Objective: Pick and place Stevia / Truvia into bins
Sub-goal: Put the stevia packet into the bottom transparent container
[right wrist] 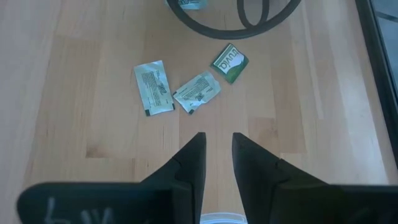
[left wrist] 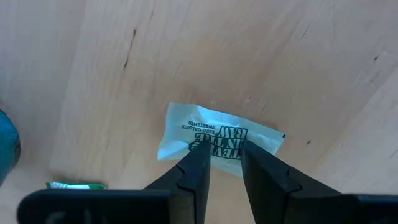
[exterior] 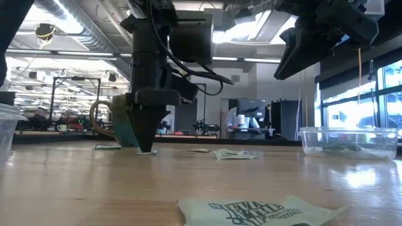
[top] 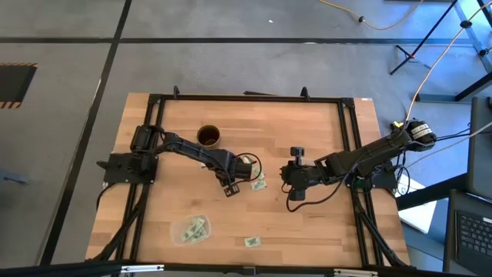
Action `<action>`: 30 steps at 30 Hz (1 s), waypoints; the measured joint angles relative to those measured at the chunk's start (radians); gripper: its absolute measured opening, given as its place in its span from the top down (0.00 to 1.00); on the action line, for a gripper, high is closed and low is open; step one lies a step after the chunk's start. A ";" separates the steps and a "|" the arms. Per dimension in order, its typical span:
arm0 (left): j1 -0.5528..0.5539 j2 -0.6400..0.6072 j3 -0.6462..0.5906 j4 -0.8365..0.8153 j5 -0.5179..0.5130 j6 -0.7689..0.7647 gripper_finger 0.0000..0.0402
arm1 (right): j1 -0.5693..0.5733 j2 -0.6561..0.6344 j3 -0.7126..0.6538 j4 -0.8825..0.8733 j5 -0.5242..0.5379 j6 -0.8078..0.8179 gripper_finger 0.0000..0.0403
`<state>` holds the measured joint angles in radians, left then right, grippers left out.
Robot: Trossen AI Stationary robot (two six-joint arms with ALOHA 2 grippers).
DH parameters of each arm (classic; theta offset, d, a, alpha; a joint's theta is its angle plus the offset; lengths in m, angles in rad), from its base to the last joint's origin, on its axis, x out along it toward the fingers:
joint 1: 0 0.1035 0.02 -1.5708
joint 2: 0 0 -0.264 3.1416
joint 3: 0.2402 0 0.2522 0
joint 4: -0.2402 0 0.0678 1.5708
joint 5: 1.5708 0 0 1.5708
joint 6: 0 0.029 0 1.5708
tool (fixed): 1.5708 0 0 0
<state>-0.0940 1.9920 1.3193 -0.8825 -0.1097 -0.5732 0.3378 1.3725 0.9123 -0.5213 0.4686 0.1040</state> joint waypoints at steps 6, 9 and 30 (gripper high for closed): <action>-0.002 -0.001 -0.001 0.000 0.000 0.000 0.79 | 0.000 0.000 0.000 0.000 0.000 0.000 0.80; -0.002 -0.001 -0.002 0.001 -0.001 0.000 0.79 | 0.000 0.000 0.000 0.000 0.000 0.000 0.80; -0.059 -0.110 -0.006 -0.062 0.006 0.021 0.97 | 0.000 0.000 0.000 0.000 0.000 0.000 0.80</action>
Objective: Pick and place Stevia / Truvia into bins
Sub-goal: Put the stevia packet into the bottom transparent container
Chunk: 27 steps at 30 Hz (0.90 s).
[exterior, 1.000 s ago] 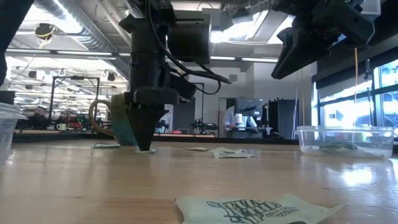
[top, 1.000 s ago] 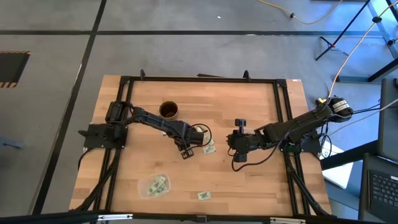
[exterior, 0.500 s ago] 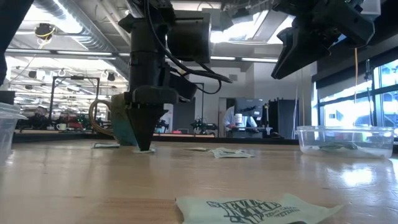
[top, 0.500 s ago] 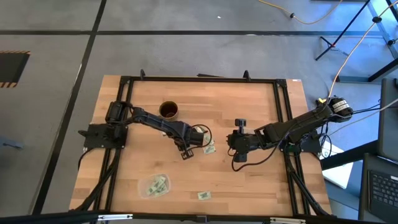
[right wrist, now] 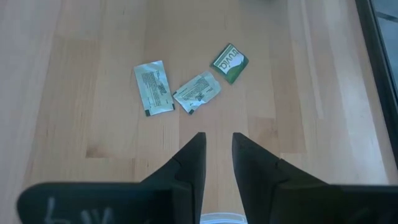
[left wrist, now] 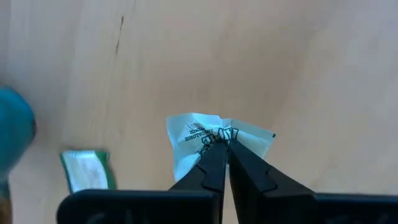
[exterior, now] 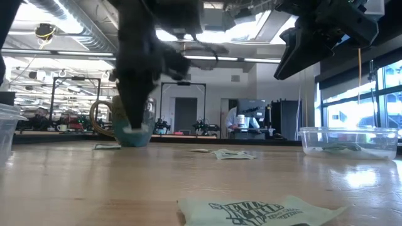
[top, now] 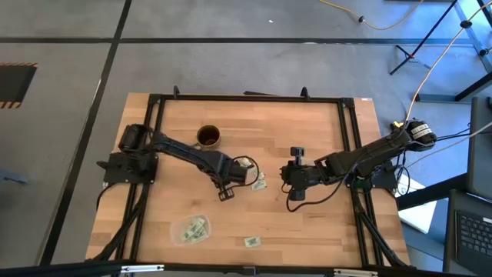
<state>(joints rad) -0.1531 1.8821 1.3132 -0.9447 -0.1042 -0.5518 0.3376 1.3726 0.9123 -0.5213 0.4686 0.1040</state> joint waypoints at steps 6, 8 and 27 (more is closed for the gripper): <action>-0.110 -0.124 0.001 -0.015 0.080 -0.088 0.98 | 0.000 0.000 0.000 0.000 0.000 0.000 0.80; -0.165 -0.155 0.001 -0.017 0.092 -0.122 0.98 | 0.000 0.000 0.000 0.000 0.000 0.000 0.80; -0.645 -0.143 0.002 0.043 -0.022 -0.740 0.96 | 0.000 0.000 0.000 0.020 0.000 0.023 0.80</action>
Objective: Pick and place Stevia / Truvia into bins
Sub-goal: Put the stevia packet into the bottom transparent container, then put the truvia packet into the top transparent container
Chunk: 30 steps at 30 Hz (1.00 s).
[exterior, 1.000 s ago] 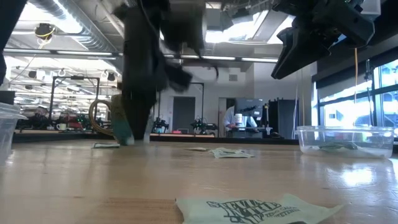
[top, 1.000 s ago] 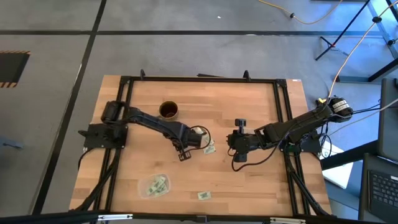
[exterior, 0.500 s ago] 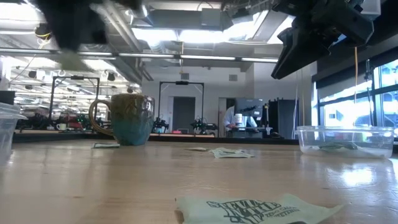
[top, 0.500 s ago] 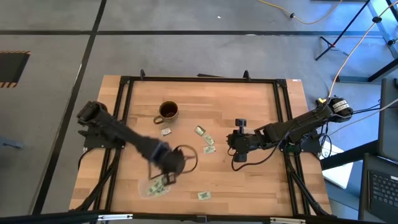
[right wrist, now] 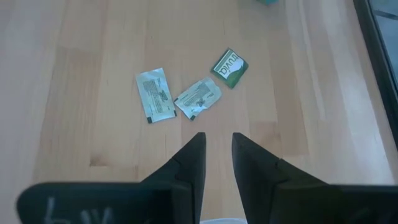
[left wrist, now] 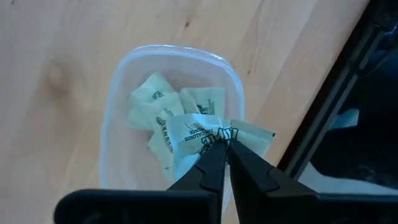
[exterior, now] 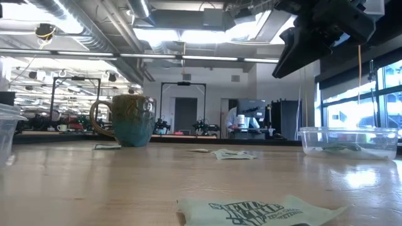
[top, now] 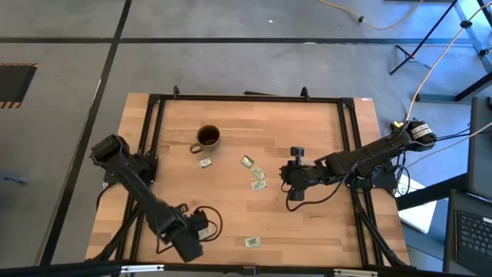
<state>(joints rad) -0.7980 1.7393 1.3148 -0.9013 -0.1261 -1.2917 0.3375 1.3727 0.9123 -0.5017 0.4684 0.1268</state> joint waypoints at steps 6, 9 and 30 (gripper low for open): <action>-0.007 0.055 0.000 0.011 -0.031 -0.008 0.92 | 0.000 0.000 0.000 0.005 0.000 0.003 0.80; 0.008 0.083 0.000 0.007 0.004 -0.007 0.91 | 0.000 0.000 0.000 0.006 0.000 0.003 0.80; 0.146 -0.043 0.001 -0.432 -0.302 -0.047 0.82 | 0.000 0.000 0.000 0.004 0.000 -0.003 0.80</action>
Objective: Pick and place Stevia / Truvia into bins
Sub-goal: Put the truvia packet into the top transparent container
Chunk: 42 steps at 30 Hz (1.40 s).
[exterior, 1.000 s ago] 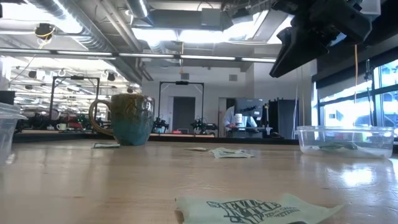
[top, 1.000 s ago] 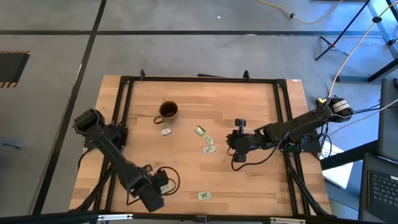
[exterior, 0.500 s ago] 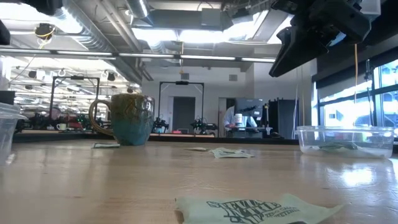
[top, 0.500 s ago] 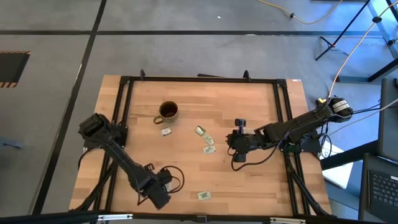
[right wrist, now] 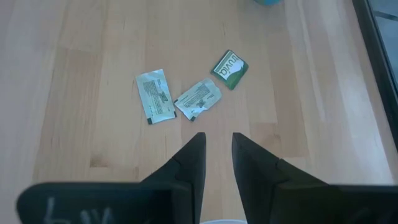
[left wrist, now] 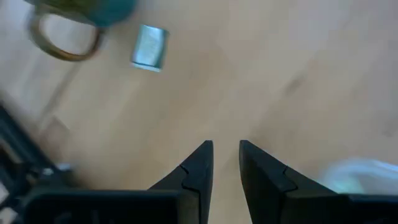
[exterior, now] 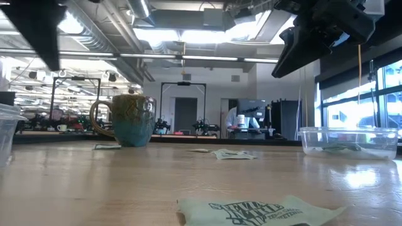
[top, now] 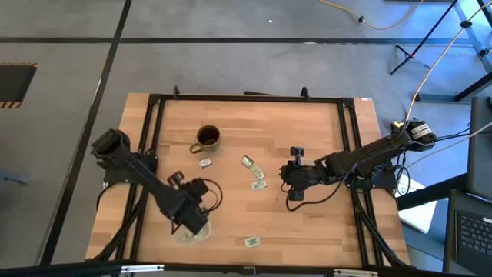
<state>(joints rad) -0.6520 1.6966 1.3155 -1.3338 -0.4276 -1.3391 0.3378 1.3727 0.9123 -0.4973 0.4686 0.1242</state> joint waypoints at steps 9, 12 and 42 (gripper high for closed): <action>0.074 -0.026 0.000 -0.011 -0.234 0.143 0.83 | 0.000 0.000 0.000 -0.001 0.000 -0.005 0.80; 0.083 -0.073 0.000 -0.046 -0.253 0.174 0.83 | 0.000 0.000 0.000 -0.002 0.000 -0.023 0.80; 0.164 -0.491 -0.822 1.106 -0.442 0.543 0.83 | 0.000 0.000 0.000 -0.004 0.000 -0.024 0.80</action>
<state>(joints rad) -0.4885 1.2060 0.4932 -0.2278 -0.8697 -0.7958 0.3376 1.3727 0.9123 -0.5017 0.4686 0.1005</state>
